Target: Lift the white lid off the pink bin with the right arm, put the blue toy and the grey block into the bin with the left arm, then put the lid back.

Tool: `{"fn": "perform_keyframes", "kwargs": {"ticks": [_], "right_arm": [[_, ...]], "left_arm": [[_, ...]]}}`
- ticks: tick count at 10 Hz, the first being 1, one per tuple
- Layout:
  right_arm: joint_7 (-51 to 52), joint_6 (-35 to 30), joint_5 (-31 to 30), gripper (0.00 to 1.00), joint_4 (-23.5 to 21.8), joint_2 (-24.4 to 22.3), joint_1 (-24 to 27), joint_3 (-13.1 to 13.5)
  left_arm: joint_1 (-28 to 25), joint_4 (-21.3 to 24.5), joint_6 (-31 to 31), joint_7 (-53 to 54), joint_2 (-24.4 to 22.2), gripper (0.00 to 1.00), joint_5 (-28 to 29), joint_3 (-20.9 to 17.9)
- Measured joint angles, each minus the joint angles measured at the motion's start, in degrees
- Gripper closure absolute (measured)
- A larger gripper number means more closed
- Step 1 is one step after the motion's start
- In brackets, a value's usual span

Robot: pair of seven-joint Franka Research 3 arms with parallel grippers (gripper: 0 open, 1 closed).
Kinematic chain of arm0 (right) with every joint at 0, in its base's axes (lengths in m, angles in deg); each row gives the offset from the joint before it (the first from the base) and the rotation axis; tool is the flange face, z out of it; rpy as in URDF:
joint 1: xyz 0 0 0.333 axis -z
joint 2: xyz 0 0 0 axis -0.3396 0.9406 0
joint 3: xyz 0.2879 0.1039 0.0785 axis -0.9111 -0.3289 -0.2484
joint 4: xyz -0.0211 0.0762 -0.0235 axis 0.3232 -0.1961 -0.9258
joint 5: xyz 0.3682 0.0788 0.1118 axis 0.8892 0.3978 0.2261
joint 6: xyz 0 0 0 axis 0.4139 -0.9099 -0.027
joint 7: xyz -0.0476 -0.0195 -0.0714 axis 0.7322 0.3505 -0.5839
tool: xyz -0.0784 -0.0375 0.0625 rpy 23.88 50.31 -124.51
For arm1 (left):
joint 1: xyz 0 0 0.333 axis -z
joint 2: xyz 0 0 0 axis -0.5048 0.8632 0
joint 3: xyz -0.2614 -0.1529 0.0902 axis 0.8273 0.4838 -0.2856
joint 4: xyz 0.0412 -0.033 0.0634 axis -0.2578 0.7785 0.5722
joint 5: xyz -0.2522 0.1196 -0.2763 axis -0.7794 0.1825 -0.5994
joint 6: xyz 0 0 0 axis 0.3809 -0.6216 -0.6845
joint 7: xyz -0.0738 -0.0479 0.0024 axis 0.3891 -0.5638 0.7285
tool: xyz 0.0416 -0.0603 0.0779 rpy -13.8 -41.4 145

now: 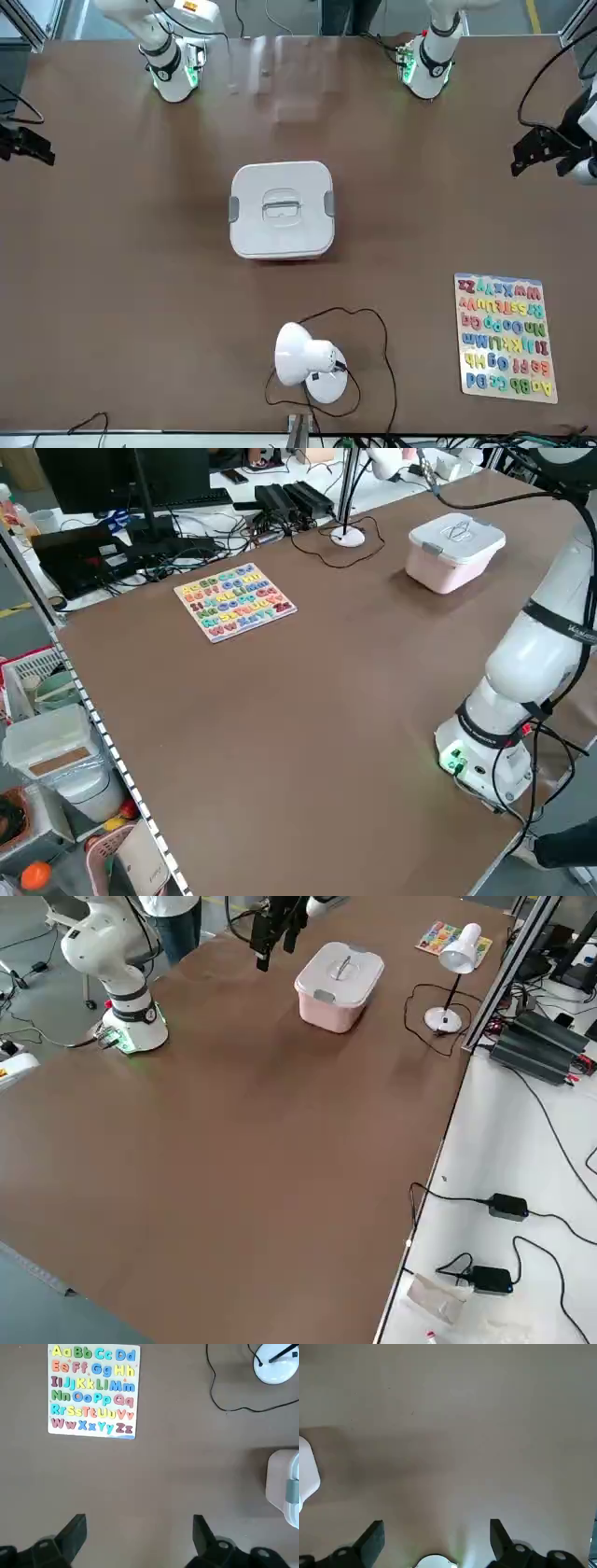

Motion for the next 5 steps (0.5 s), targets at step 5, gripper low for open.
{"fn": "perform_keyframes", "kwargs": {"ticks": [5], "right_arm": [[0.13, 1.37, -0.08, 0.00, -0.43, 0.00, -0.33, -0.62]], "left_arm": [[-0.18, -0.01, 0.00, 0.01, 0.00, 0.00, 0.00, 0.00]]}}
